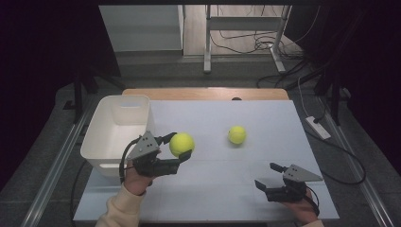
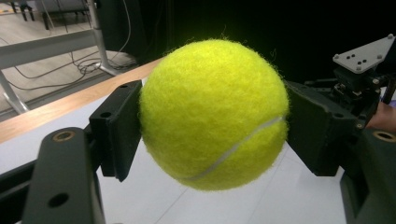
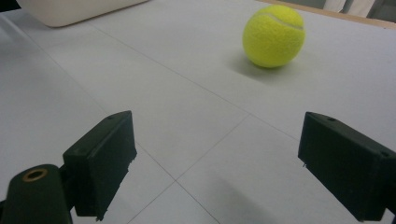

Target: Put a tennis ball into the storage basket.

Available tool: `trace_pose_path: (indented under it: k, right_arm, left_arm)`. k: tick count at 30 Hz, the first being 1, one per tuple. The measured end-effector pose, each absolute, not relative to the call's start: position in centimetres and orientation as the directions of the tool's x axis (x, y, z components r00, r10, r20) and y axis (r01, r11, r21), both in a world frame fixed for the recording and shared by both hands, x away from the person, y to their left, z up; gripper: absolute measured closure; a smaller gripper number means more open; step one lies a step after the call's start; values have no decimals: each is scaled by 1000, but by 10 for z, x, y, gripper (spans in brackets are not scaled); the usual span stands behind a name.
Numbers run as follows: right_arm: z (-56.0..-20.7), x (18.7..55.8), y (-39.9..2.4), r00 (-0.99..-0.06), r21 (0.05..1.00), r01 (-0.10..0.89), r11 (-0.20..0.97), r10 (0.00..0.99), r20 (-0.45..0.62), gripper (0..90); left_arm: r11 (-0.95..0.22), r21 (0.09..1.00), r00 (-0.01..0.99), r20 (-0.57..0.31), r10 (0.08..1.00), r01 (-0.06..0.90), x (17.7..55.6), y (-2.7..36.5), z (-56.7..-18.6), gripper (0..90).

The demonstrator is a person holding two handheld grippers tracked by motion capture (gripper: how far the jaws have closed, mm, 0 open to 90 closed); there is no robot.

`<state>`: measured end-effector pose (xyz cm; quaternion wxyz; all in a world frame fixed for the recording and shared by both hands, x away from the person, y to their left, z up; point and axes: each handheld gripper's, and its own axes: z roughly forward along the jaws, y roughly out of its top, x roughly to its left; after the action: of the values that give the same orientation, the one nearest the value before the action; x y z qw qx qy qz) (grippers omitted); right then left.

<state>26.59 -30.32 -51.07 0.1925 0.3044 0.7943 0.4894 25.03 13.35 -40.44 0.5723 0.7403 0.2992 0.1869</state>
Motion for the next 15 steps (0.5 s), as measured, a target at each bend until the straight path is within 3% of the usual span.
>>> trace_pose_path:
  k: [15]
  right_arm:
    - [-510, 269, -305, -731, 905, 304, 297, 682, 22, 113]
  left_arm:
    - [-146, 962, 721, -70, 689, 233, 252, 138, -401, 264]
